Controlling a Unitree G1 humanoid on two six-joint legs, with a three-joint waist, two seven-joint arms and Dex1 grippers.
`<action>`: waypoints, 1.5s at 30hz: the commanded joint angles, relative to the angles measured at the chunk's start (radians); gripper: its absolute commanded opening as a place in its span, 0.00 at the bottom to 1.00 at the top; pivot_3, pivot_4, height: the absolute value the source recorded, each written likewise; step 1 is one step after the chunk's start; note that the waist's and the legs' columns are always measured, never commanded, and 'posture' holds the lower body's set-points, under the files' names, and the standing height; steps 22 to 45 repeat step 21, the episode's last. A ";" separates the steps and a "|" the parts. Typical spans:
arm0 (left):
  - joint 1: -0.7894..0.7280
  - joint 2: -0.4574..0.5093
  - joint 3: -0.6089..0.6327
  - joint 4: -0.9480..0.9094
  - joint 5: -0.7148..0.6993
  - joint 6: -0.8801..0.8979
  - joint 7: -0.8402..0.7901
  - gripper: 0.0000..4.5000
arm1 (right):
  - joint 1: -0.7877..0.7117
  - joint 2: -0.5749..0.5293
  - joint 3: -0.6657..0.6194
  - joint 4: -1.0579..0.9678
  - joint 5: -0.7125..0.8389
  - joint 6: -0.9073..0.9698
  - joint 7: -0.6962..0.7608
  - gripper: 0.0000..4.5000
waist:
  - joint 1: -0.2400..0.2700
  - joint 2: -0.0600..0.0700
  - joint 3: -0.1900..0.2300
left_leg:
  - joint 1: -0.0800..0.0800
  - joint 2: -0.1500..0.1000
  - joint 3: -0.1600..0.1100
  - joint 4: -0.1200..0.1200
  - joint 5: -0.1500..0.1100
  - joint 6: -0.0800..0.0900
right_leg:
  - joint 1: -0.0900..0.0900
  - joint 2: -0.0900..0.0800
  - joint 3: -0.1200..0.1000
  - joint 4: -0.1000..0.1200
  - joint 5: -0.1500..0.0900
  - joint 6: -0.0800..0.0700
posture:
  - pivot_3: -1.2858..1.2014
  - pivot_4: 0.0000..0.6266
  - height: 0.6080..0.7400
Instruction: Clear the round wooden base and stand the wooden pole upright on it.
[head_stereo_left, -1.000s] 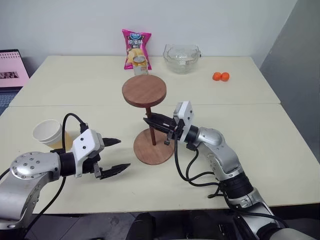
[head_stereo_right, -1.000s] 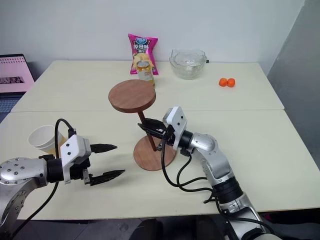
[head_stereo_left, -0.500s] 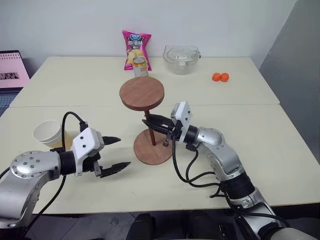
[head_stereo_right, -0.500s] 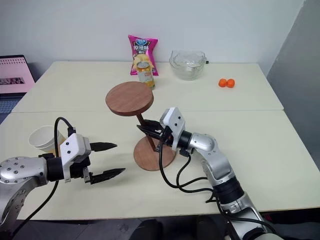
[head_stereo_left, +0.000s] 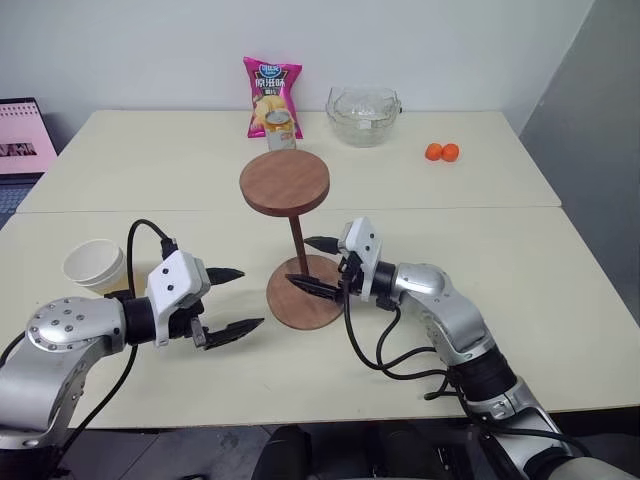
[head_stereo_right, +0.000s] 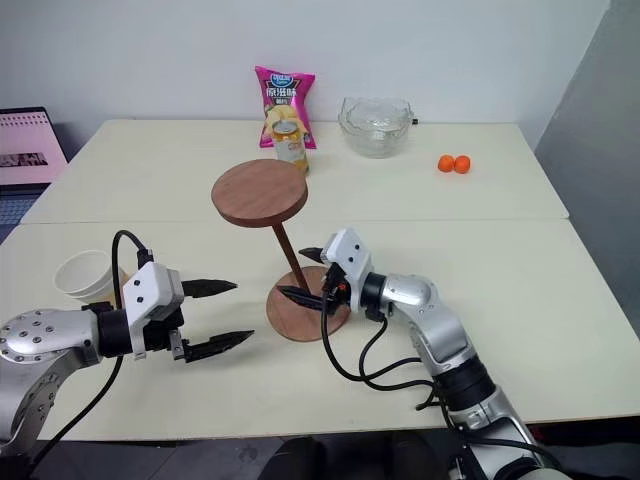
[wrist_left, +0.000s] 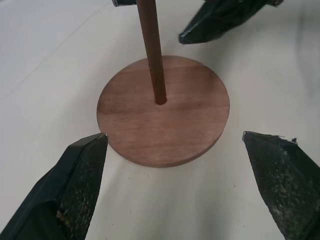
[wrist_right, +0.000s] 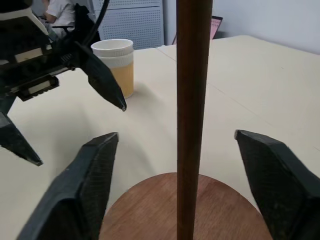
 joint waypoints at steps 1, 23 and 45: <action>-0.023 0.003 0.039 -0.025 -0.018 0.014 0.028 1.00 | 0.006 -0.050 -0.042 -0.087 0.033 0.024 0.037 0.99 | 0.000 0.000 0.000 | 0.000 0.000 0.000 0.000 0.000 0.000 | 0.000 0.000 0.000 0.000 0.000 0.000 | 0.52 0.24 1.00; 0.070 0.086 0.256 -0.008 -0.023 0.058 -0.009 1.00 | 0.117 -0.669 -0.365 -0.346 0.293 0.152 0.403 0.99 | 0.008 0.002 0.005 | 0.000 0.000 0.000 0.000 0.000 0.000 | 0.001 0.000 -0.001 -0.001 0.000 0.000 | 0.52 0.24 1.00; 0.070 0.086 0.256 -0.008 -0.023 0.058 -0.009 1.00 | 0.117 -0.669 -0.365 -0.346 0.293 0.152 0.403 0.99 | 0.008 0.002 0.005 | 0.000 0.000 0.000 0.000 0.000 0.000 | 0.001 0.000 -0.001 -0.001 0.000 0.000 | 0.52 0.24 1.00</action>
